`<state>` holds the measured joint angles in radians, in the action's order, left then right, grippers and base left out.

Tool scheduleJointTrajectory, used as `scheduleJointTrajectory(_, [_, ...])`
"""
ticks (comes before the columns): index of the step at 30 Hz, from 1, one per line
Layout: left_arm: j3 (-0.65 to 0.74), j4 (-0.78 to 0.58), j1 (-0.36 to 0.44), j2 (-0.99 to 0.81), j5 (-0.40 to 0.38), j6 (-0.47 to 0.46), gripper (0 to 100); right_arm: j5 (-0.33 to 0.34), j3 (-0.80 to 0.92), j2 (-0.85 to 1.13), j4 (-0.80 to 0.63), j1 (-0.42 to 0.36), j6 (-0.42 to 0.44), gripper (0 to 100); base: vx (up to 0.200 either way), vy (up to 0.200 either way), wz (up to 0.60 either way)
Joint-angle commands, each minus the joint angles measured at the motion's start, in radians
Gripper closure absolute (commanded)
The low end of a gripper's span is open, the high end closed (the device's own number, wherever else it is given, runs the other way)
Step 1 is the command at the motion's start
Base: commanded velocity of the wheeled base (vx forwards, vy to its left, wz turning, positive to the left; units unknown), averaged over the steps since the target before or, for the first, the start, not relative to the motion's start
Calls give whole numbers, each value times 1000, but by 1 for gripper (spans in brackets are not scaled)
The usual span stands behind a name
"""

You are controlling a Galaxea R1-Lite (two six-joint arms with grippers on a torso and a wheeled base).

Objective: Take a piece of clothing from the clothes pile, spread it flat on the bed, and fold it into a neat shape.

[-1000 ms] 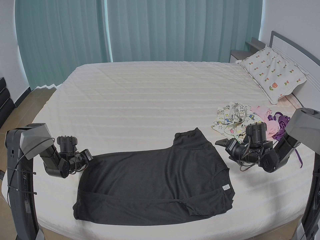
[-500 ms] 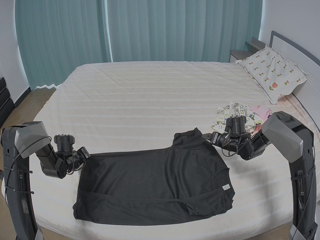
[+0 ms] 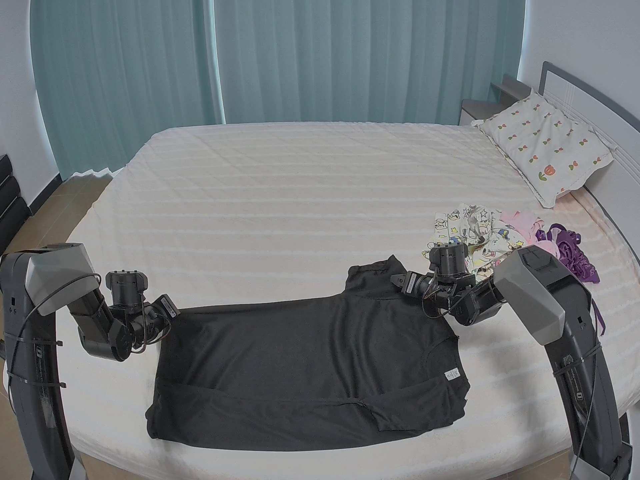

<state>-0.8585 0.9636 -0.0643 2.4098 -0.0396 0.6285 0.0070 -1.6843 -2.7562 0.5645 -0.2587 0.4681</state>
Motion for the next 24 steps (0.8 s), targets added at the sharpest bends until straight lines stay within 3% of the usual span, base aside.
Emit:
scheduleJointTrajectory(1, [3,0,0,-1,1,0,100,-2,-18,-36,8,1,1,100,0,0,0])
scheduleJointTrajectory(17, [-7,6,-6,-14,7,-3,100,-22,92,96,40,26,75,100,0,0,0])
scheduleJointTrajectory(24, [-4,60,-9,-12,12,-4,100,-25,156,124,181,26,89,100,0,0,0])
